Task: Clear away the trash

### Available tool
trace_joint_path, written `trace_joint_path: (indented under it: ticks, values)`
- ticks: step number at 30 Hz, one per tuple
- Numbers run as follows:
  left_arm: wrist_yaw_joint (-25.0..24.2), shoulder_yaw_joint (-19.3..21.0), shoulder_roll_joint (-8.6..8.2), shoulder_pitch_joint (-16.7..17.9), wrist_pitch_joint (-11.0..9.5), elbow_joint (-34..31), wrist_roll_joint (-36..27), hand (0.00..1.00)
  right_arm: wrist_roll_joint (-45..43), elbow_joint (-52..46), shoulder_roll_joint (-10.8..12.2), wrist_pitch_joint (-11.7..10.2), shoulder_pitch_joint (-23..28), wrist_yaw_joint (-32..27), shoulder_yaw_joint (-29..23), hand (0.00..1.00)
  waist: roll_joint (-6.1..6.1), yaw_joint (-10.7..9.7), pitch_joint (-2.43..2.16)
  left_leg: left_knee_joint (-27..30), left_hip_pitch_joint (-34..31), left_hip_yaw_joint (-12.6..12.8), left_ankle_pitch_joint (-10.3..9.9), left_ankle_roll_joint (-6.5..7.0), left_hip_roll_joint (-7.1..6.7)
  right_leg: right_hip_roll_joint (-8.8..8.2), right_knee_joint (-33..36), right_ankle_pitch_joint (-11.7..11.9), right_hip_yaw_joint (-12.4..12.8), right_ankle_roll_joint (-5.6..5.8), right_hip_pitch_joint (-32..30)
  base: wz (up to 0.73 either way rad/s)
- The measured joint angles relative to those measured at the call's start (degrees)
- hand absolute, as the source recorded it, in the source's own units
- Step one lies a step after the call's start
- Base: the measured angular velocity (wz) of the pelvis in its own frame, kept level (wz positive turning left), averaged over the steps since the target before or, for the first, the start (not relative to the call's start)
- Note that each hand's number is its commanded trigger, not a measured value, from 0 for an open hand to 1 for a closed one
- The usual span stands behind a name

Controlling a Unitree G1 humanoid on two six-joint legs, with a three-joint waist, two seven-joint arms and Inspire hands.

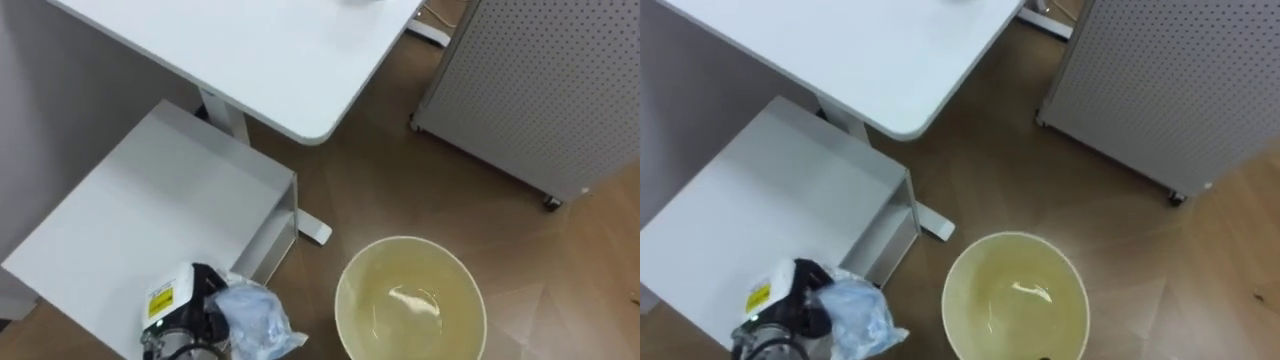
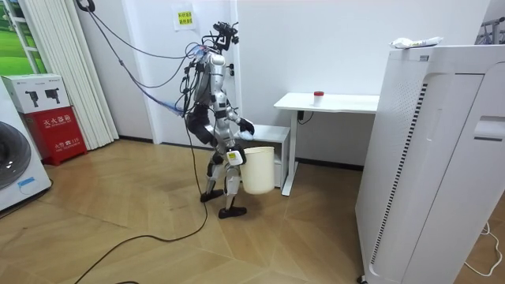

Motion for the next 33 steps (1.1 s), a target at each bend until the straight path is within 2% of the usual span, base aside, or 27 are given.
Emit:
trace_joint_path:
  ticks: [1, 4, 7, 13, 14, 15, 16, 17, 22, 33]
  values:
    - [-0.5, -0.9, -1.09, 0.2, -0.1, -0.7, 0.0, 1.0, 0.0, 0.3, 0.2, -0.4, 0.0, 0.0, 0.6, 1.0, -0.01, 0.0, -0.01, -1.2, 1.0, -0.1, 0.3, -0.08, -0.47, -0.11, -0.6, 0.0, 0.1, 0.18, 0.8, 0.0]
    - [-1.7, -2.5, -3.53, 1.4, -0.6, -5.3, 0.4, 1.0, -1.3, 1.1, 1.5, -1.4, -0.1, 0.6, 1.1, 1.0, -0.1, 0.2, -0.16, -3.1, 2.3, 0.2, 0.8, -0.18, -0.76, -0.13, -1.7, 0.2, 0.1, 0.36, 1.8, 0.0]
    - [-3.8, -4.6, -5.33, 2.9, -1.2, -8.7, 0.2, 1.0, -1.7, 1.1, 1.8, -1.2, -0.4, 1.5, 1.9, 1.0, -0.09, 0.3, -0.24, -4.0, 3.0, 1.2, 0.8, -0.24, -0.65, -0.11, -2.3, 0.2, 0.2, 0.36, 1.8, -0.13]
    - [-9.3, -11.0, -7.31, 5.1, -1.3, -8.9, -0.3, 1.0, -1.7, 2.3, 2.3, -0.6, -0.9, 1.4, 2.9, 1.0, -0.29, 0.1, -0.36, -5.9, 4.3, 1.5, 1.4, -0.24, -0.95, -0.16, -3.9, 0.3, 0.2, 0.45, 3.1, 0.01]
    - [-9.6, -11.4, -7.42, 5.3, -1.3, -8.9, -0.3, 0.98, -1.7, 2.3, 2.3, -0.7, -0.9, 1.3, 2.9, 1.0, -0.33, 0.1, -0.39, -6.0, 4.3, 1.5, 1.5, -0.21, -1.04, -0.23, -3.9, 0.3, 0.2, 0.46, 3.1, 0.07]
    - [-10.3, -11.7, -7.75, 5.4, -1.3, -8.9, -0.3, 0.85, -1.7, 2.3, 2.3, -0.7, -0.9, 1.1, 2.8, 1.0, -0.34, 0.1, -0.4, -6.1, 4.3, 1.4, 1.6, -0.14, -1.2, -0.37, -3.9, 0.3, 0.2, 0.5, 3.1, 0.08]
    - [-11.0, -11.8, -8.05, 5.5, -1.3, -9.0, -0.3, 0.57, -1.7, 2.3, 2.3, -0.7, -0.9, 1.1, 2.8, 1.0, -0.39, -0.1, -0.43, -6.4, 4.4, 1.5, 1.9, -0.03, -1.46, -0.64, -3.9, 0.4, 0.2, 0.57, 3.1, 0.08]
    - [-11.2, -11.9, -8.16, 5.5, -1.3, -9.1, -0.3, 0.0, -1.7, 2.3, 2.3, -0.8, -0.9, 1.0, 2.8, 1.0, -0.44, -0.1, -0.48, -6.6, 4.4, 1.5, 2.0, 0.03, -1.59, -0.77, -4.0, 0.4, 0.1, 0.63, 3.1, 0.09]
    - [-13.0, -12.5, -8.26, 5.9, -1.3, -11.6, -0.1, 0.0, -1.9, 2.4, 2.7, -0.6, -0.7, 1.0, 2.8, 1.0, -1.03, -0.2, -0.92, -6.7, 4.6, 1.5, 2.2, 0.18, -1.65, -0.8, -4.6, 0.7, 0.1, 0.73, 3.4, 0.01]
    - [-16.7, -15.9, -8.3, 5.9, 0.0, -11.6, 0.2, 0.0, -2.3, 2.4, 2.6, 1.1, -0.7, 1.4, 2.8, 1.0, -0.89, -1.2, -1.23, -7.6, 6.4, 1.4, 2.3, 0.16, -1.5, -0.74, -5.5, 1.0, -0.6, 0.79, 5.6, 0.01]
